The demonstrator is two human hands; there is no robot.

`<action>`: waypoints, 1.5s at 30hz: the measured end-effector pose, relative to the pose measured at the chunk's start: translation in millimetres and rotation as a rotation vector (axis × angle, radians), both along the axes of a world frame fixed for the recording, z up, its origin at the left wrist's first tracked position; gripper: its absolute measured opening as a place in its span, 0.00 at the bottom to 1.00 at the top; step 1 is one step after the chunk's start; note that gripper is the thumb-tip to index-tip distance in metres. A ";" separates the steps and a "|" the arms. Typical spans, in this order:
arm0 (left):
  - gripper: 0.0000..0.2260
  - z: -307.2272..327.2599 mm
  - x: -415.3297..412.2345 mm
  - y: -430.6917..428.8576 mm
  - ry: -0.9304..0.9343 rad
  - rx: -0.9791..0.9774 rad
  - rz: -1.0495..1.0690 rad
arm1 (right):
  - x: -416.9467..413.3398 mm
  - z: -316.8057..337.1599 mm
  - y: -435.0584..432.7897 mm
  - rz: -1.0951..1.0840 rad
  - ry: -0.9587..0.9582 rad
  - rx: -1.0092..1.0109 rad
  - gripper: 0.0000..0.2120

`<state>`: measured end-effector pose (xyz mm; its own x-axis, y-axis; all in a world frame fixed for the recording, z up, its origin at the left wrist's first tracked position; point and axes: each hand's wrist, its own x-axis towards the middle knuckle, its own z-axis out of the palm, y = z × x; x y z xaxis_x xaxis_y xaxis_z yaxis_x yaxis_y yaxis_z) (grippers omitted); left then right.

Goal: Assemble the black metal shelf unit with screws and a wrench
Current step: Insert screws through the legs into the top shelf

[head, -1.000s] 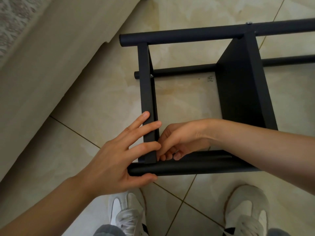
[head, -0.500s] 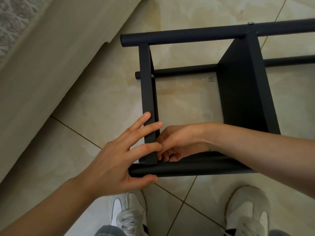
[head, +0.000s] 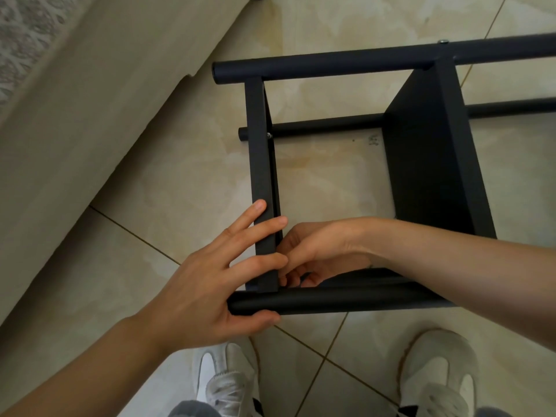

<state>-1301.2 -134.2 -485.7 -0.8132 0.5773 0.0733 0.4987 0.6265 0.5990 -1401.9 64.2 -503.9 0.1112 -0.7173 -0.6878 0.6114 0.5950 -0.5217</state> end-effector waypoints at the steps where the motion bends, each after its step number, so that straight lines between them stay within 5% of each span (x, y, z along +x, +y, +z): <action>1: 0.23 0.2 0.1 0.1 -0.001 0.001 0.001 | -1.8 0.4 2.2 0.000 -0.014 -0.013 0.06; 11: 0.23 1.1 -0.1 0.0 -0.008 0.007 0.001 | 0.0 -2.0 2.8 -0.007 -0.037 -0.022 0.05; 17: 0.23 1.5 0.2 0.1 -0.014 0.011 0.001 | 0.1 -3.1 3.4 0.006 -0.040 -0.044 0.16; 21: 0.23 1.5 -0.1 0.3 -0.009 0.002 0.001 | 0.5 -2.5 4.6 0.011 -0.051 -0.086 0.10; 35: 0.22 3.4 -0.9 0.9 -0.025 0.027 0.003 | 0.4 8.9 0.3 0.057 0.060 -0.006 0.16; 40: 0.22 3.0 -1.2 1.0 -0.018 0.021 0.006 | -3.8 12.7 4.0 0.052 0.136 -0.024 0.06; 45: 0.24 8.2 2.4 1.8 -0.034 0.020 0.050 | -8.9 21.2 16.5 0.085 0.118 -0.092 0.08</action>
<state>-1298.8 -132.4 -477.5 -0.8434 0.5343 0.0568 0.4464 0.6378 0.6276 -1410.8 80.7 -482.7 0.0963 -0.7692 -0.6317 0.4925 0.5883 -0.6414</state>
